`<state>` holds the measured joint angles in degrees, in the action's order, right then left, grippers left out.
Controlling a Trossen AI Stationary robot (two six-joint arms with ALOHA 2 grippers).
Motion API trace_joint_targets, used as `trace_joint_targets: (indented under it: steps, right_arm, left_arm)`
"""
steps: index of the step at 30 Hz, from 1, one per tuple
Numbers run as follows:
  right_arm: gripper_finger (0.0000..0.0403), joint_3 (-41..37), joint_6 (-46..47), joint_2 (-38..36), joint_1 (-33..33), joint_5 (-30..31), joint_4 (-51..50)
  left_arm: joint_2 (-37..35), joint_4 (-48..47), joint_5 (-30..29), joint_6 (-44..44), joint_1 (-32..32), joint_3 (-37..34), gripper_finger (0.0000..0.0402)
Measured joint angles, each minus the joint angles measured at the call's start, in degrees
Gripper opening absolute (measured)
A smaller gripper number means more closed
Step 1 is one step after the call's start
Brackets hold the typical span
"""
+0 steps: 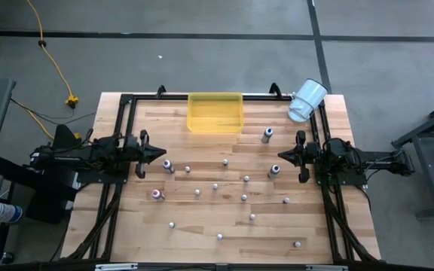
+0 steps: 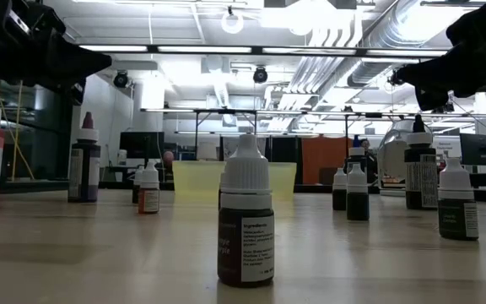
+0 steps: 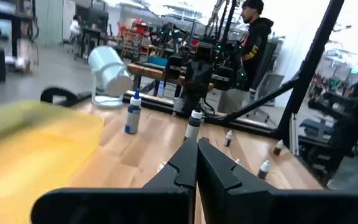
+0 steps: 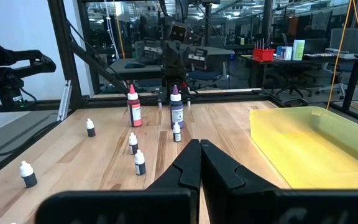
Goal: Pick & Place food coloring
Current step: Put the large violet food coloring bottle into the yellow container
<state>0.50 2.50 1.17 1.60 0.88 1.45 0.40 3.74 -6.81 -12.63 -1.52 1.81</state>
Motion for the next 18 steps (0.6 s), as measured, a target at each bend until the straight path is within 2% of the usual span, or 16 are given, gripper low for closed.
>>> trace_joint_targets:
  steps: [7, 13, 18]
  right_arm:
    - [0.0, 0.0, 0.0, 0.0, 0.0, 0.0, 0.0]
    - [0.0, 0.0, 0.0, 0.0, 0.0, 0.0, 0.0]
    - [0.0, 0.0, 0.0, 0.0, 0.0, 0.0, 0.0]
  left_arm:
    - [0.0, -3.5, 1.5, -0.7, 0.0, 1.5, 0.0001]
    - [3.4, -19.5, -4.8, 5.4, 0.0, 12.6, 0.0001]
    - [12.2, -30.1, -8.1, 5.1, 0.0, 23.1, 0.0001]
